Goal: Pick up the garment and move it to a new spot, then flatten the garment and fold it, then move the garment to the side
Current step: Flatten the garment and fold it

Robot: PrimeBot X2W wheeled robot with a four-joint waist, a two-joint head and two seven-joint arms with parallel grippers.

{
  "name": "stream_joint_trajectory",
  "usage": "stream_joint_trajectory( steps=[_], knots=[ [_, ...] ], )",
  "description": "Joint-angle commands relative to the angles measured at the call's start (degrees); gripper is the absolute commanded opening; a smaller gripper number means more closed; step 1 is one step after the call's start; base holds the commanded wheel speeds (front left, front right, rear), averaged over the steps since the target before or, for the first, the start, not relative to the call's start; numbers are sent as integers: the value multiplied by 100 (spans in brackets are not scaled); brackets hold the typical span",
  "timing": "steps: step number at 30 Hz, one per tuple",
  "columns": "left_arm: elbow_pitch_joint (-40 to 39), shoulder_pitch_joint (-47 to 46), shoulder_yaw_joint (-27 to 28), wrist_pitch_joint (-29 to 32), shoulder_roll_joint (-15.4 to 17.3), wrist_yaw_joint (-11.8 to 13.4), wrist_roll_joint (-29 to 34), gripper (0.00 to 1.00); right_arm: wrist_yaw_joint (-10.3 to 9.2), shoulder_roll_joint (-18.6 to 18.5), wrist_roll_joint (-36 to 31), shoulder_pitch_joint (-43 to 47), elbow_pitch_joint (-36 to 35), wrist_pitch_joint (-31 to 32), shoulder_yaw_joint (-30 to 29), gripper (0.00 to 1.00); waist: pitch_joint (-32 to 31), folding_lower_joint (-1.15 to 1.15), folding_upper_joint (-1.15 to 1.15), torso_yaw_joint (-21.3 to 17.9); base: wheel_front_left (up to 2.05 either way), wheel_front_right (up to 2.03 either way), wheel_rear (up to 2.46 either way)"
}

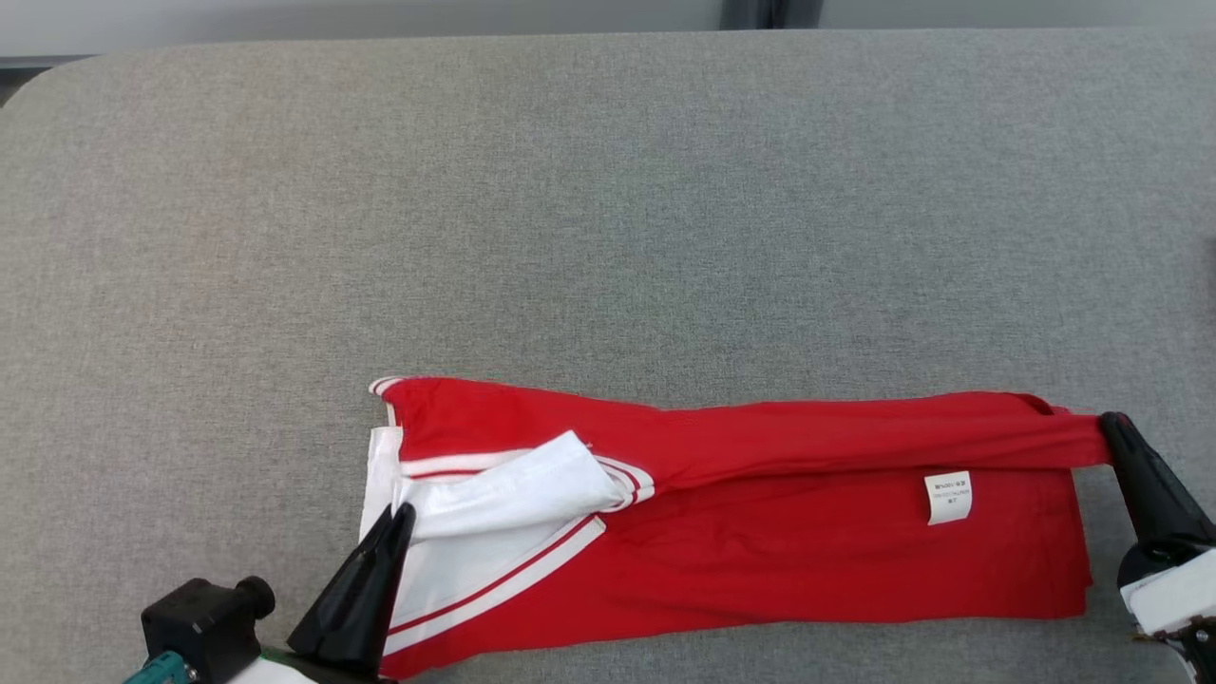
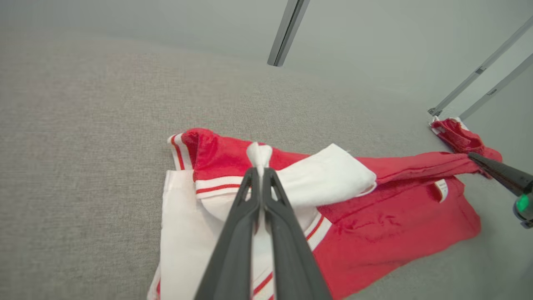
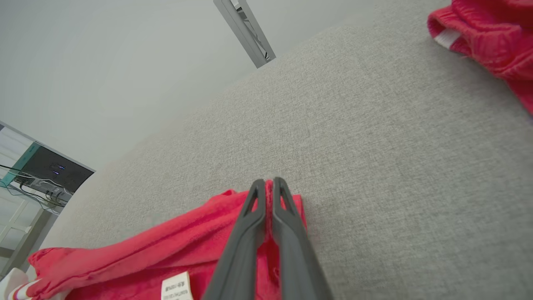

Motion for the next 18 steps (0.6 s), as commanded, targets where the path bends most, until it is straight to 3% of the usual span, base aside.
stream_joint_trajectory(
  steps=[1,7,8,9,10,11,13,18],
  knots=[
    [67,141,-10,-5,-18,48,-99,0,1,23,-106,102,61,-114,-20,0,-32,0,0,28,0,0,0],
    [655,281,-88,-48,-316,-182,-424,0,1,152,-409,280,247,-282,131,0,-80,0,0,49,0,0,0],
    [767,261,-93,-39,-324,-212,-430,0,1,164,-469,303,270,-305,172,31,-84,0,0,50,0,0,0],
    [872,244,-92,-47,-354,-251,-461,15,1,200,-510,334,297,-343,183,68,-87,0,0,50,0,0,0],
    [872,244,-92,-47,-354,-251,-461,15,1,200,-510,334,297,-343,183,68,-87,0,0,50,0,0,0],
    [956,228,-79,-65,-403,-276,-491,36,1,219,-576,361,306,-391,193,100,-96,0,0,48,0,0,0],
    [1124,231,-53,-102,-436,-284,-497,100,1,250,-753,405,305,-507,233,100,-105,0,0,14,0,0,0],
    [1407,187,62,-229,-508,-198,-356,100,1,338,-1343,528,271,-919,230,100,-142,0,0,-46,0,0,0]
  ],
)
